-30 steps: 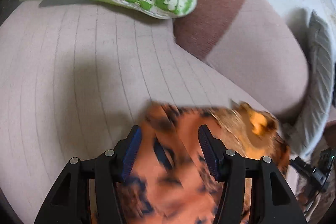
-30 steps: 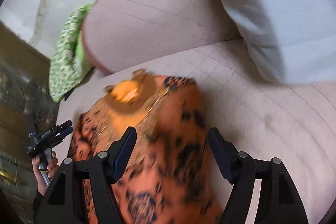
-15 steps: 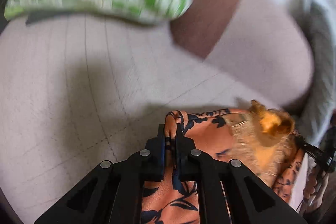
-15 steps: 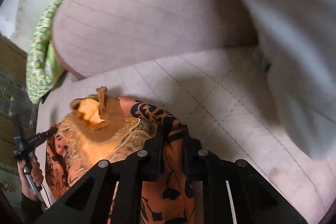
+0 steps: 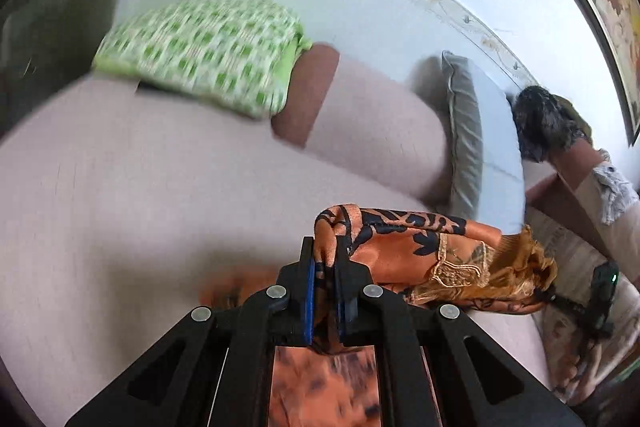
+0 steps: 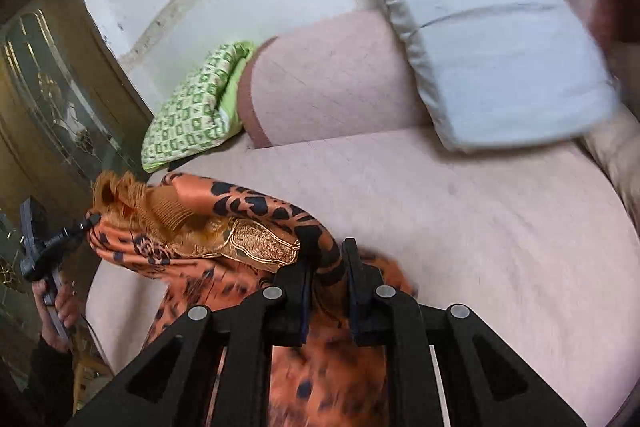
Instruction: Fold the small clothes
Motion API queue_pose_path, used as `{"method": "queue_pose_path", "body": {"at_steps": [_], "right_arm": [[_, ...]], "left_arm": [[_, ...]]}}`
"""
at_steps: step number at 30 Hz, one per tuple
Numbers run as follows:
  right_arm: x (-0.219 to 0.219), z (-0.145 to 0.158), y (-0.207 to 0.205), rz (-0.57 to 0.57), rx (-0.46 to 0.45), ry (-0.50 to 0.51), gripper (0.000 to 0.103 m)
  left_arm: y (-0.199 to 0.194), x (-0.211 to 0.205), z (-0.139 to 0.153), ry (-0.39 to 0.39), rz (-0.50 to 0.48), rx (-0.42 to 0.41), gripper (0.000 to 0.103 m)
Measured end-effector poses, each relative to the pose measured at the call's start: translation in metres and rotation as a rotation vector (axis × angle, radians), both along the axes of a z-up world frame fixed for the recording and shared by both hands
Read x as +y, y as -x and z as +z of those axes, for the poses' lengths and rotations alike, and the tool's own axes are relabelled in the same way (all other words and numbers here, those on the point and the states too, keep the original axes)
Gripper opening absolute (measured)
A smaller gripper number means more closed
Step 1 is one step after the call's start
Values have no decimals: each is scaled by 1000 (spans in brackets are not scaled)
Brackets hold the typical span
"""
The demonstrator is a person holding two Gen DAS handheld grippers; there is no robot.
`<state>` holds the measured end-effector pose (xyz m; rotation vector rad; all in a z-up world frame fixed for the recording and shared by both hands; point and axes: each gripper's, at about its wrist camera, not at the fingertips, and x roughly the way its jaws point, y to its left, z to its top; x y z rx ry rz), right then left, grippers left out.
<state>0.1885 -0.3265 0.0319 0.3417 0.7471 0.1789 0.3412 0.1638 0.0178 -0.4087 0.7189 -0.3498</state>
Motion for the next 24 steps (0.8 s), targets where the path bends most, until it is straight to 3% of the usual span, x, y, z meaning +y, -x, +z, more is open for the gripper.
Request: {"method": "queue_pose_path", "body": {"at_steps": [2, 4, 6, 7, 8, 10, 11, 13, 15, 18, 21, 22, 23, 24], "right_arm": [[1, -20, 37, -40, 28, -10, 14], [6, -53, 58, -69, 98, -28, 14], [11, -87, 71, -102, 175, -27, 14], [15, -97, 72, -105, 205, -18, 14], [21, -106, 71, -113, 243, 15, 14], [29, -103, 72, -101, 256, 70, 14], [32, -97, 75, -97, 241, 78, 14], [36, -86, 85, -97, 215, 92, 14], [36, -89, 94, -103, 225, 88, 14], [39, -102, 88, -123, 267, 129, 16], [40, -94, 94, -114, 271, 80, 24], [38, -89, 101, -119, 259, 60, 33], [35, -85, 109, -128, 245, 30, 48], [30, -80, 120, -142, 227, -18, 56]], "left_arm": [[34, 11, -25, 34, 34, 77, 6], [61, 3, -55, -28, 52, 149, 6], [61, -10, -85, -117, 73, 270, 6], [59, -14, -89, -123, 74, 293, 6], [60, -11, -88, -78, 82, 275, 6], [63, -7, -83, -36, 88, 273, 6], [77, -2, -78, 22, 85, 250, 6], [104, 3, -75, -3, 97, 225, 7], [120, 10, -84, -55, 125, 257, 8], [123, 19, -96, 3, 152, 333, 16], [139, 33, -92, 103, 154, 343, 31], [143, 35, -89, 113, 148, 332, 38], [151, 36, -84, 104, 147, 327, 42], [159, 38, -82, 97, 141, 323, 44]]}}
